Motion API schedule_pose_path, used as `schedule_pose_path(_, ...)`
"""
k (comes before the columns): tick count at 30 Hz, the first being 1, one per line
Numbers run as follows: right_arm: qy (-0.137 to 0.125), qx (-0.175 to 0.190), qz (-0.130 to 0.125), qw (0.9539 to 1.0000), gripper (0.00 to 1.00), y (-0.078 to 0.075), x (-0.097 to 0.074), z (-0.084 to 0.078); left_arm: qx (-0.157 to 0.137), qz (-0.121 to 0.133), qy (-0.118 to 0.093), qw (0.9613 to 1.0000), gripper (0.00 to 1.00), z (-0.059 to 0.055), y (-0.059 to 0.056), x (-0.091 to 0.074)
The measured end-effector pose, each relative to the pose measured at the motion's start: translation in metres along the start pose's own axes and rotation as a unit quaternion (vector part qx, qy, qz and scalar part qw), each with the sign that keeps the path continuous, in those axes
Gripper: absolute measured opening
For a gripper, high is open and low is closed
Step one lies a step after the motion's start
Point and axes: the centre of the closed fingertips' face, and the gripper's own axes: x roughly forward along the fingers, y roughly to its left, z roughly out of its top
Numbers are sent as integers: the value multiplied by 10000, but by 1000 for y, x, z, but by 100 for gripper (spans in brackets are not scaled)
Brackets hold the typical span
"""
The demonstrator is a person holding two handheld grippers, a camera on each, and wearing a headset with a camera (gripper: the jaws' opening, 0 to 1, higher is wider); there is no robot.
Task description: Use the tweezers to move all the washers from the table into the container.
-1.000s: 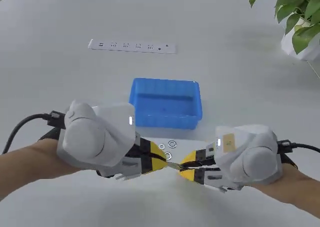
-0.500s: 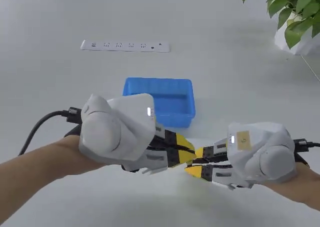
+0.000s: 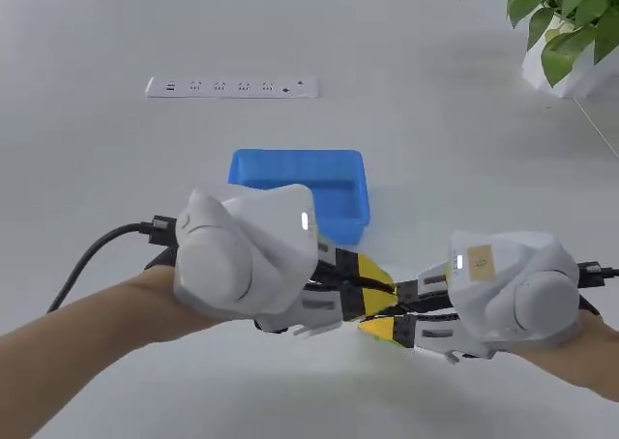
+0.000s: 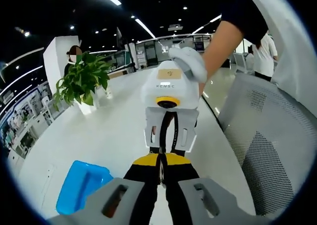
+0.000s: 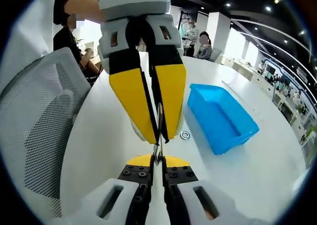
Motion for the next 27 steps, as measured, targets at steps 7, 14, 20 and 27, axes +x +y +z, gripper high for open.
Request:
schedule_pose_path(7, -6, -5, 10, 10000, 7, -1, 2, 2, -213, 60, 11, 9998, 6, -4, 4, -6)
schedule_pose_path(14, -22, -32, 57, 10000, 7, 0, 3, 3, -122, -89, 67, 9999, 8, -6, 2, -13)
schedule_pose_path(20, -59, 45, 67, 9999, 7, 0, 2, 2, -232, -100, -11, 9997, 9, -4, 5, -15)
schedule_pose_path(27, -56, 69, 88, 9999, 7, -1, 2, 2, -248, -214, -21, 9995, 5, -3, 4, -13)
